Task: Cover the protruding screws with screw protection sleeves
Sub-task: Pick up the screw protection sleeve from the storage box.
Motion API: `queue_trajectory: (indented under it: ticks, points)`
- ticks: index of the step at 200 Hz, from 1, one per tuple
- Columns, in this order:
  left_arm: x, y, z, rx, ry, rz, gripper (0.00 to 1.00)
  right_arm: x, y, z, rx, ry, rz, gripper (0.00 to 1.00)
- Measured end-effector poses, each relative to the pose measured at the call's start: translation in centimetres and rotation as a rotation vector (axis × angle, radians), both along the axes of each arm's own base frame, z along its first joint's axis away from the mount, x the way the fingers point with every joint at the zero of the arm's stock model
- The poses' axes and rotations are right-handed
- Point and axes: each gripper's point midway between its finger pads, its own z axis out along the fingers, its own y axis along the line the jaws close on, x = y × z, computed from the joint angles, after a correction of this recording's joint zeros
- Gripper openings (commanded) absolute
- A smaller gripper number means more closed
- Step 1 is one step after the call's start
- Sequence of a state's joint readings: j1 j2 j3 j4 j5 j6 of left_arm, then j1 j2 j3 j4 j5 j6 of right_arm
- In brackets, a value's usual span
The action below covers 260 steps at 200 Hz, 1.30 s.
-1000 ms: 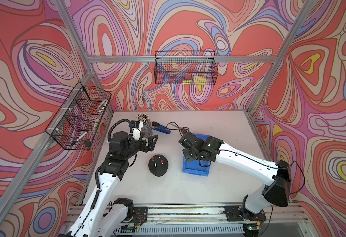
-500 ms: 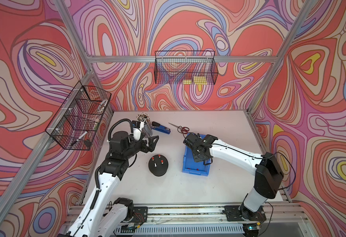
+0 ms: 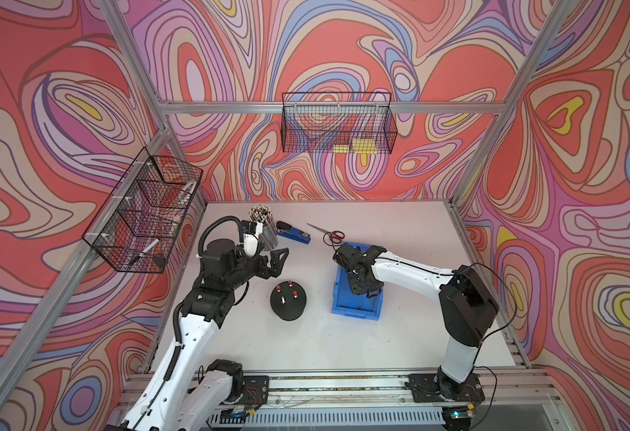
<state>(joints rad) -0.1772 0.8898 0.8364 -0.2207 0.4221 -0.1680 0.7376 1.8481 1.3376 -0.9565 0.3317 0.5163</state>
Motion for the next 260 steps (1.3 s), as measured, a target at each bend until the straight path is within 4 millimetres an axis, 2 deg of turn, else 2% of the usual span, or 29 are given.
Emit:
queue_trajectory:
  ticks: [35,116,196,260]
  points:
    - [0.0,0.1,0.0,0.002,0.000,0.003,0.90,0.3,-0.2,-1.6,-0.025,0.025,0.008,0.22]
    - [0.0,0.0,-0.2,0.004,0.010,0.003,0.89,0.2,-2.6,-2.3,-0.079,0.045,-0.010,0.23]
    - [0.1,0.1,-0.5,0.007,0.021,0.007,0.89,0.6,-2.3,-2.4,-0.064,0.043,0.003,0.22]
    - [0.2,0.1,-0.8,0.011,0.030,0.011,0.89,0.4,-2.4,-3.8,-0.079,0.063,0.002,0.22]
